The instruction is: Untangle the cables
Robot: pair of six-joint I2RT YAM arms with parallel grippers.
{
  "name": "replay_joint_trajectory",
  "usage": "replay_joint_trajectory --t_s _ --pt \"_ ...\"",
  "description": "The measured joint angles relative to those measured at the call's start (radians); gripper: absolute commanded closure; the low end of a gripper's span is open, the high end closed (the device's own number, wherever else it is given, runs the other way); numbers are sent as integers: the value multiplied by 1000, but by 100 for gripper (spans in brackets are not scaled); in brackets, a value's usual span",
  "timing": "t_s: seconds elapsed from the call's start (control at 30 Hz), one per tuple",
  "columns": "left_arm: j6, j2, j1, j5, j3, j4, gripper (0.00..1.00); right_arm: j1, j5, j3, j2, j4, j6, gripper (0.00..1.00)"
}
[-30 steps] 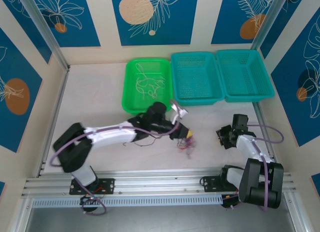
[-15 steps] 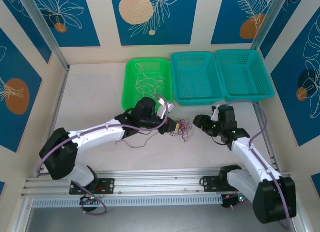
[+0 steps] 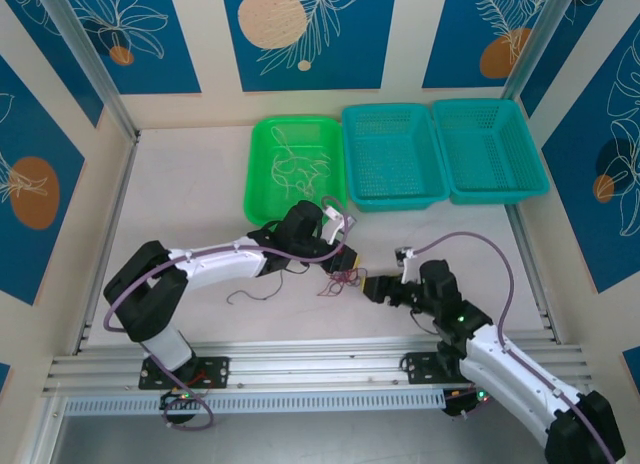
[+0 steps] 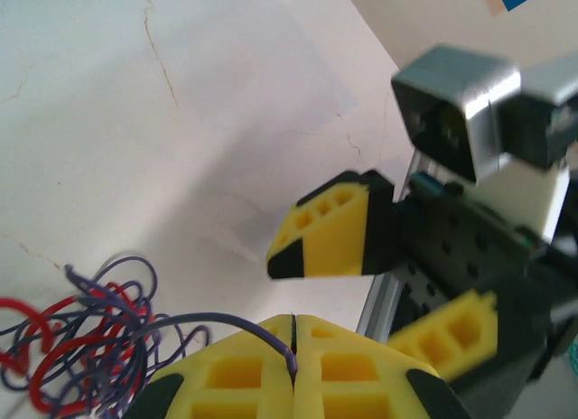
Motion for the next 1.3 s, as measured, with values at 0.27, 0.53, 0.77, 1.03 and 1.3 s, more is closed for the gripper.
replay_joint_trajectory --t_s 0.27,0.53,0.77,1.03,1.3 --pt "-20 -1 1 42 0 32 100 118 162 -24 127 274 -130 15" --pt "-53 -49 1 123 -3 91 100 118 212 61 508 518 -196 18" --pt "-74 -121 1 148 -34 130 100 118 256 132 669 674 -208 45" --pt "-47 -202 3 103 -56 50 100 107 325 202 709 625 -146 100" --pt "61 -422 72 -117 -61 -164 100 -8 225 220 612 576 51 97"
